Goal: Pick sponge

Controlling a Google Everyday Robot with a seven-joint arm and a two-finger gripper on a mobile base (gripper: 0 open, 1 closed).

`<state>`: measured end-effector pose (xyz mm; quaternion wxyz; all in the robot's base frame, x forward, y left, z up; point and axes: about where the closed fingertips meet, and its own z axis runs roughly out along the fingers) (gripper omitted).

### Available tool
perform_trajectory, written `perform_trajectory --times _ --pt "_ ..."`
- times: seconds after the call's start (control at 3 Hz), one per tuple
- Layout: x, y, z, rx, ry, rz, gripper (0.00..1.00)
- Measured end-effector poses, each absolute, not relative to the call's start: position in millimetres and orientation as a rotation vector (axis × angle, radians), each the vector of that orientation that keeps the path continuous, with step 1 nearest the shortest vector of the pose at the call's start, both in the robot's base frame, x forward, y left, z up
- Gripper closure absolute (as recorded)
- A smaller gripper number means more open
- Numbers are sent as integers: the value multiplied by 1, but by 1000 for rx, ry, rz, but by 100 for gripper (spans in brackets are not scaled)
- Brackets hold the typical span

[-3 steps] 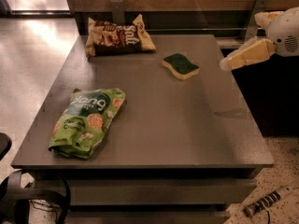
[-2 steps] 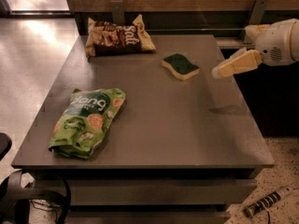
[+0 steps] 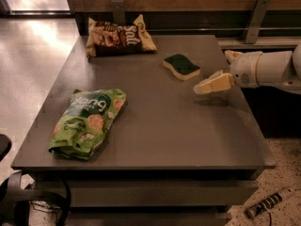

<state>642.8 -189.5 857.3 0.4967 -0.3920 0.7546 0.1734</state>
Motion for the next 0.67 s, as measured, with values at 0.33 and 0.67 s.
perform_trajectory --times 0.33,0.67 --pt "663 -171 850 -935 1784 459 0" --pt "677 -156 842 -930 1769 480 0"
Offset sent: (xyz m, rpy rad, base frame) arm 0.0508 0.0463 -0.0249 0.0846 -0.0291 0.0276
